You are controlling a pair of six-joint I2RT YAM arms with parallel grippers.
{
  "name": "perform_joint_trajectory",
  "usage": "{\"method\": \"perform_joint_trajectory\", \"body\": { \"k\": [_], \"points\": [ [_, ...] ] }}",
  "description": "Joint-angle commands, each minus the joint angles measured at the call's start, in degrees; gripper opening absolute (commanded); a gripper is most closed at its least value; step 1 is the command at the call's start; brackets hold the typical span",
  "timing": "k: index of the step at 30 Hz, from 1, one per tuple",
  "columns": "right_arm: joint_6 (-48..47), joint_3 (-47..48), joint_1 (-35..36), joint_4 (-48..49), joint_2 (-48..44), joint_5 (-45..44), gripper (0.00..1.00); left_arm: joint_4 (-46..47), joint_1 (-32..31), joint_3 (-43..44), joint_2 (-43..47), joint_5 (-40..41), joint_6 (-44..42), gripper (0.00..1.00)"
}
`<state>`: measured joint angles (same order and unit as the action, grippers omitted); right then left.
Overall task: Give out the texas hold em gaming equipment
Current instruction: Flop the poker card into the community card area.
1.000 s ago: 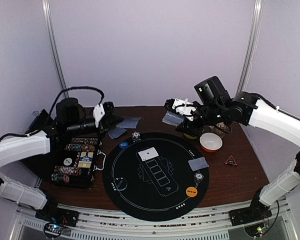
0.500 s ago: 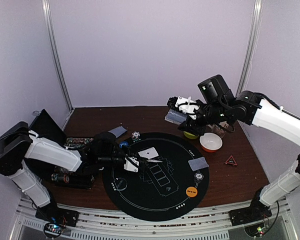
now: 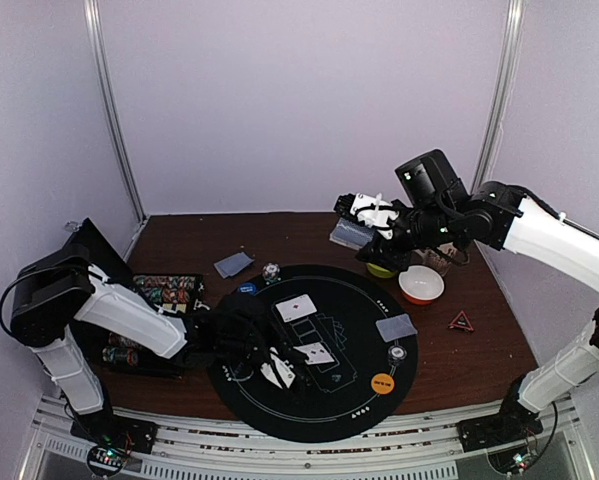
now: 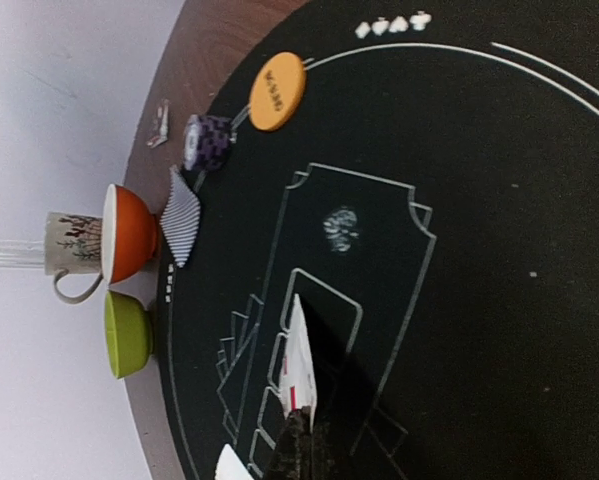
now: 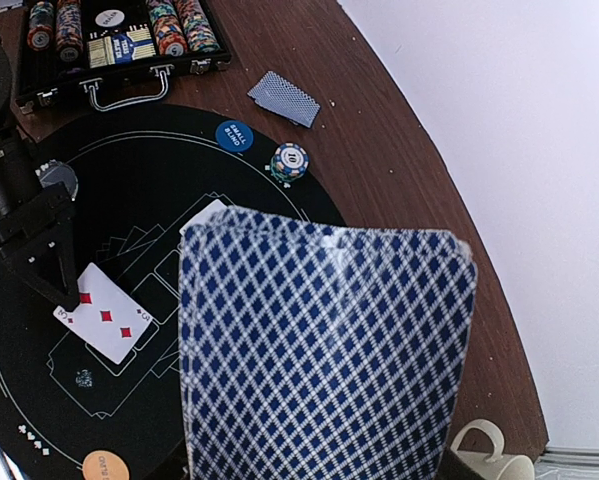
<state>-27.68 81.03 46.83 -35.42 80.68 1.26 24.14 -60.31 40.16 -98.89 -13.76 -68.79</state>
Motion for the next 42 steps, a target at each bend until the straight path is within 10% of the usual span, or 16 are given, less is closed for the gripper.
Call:
{"method": "perform_joint_trajectory", "body": {
  "k": [1,42],
  "points": [
    [0.55,-0.53,-0.41,0.55,-1.16,-0.24,0.50,-7.98,-0.68,1.35,-1.70,2.09,-2.24,0.00],
    [0.52,-0.46,-0.46,0.20,-1.55,-0.16,0.50,-8.97,7.23,10.85,-13.77,7.81,-18.30,0.05]
  ]
}}
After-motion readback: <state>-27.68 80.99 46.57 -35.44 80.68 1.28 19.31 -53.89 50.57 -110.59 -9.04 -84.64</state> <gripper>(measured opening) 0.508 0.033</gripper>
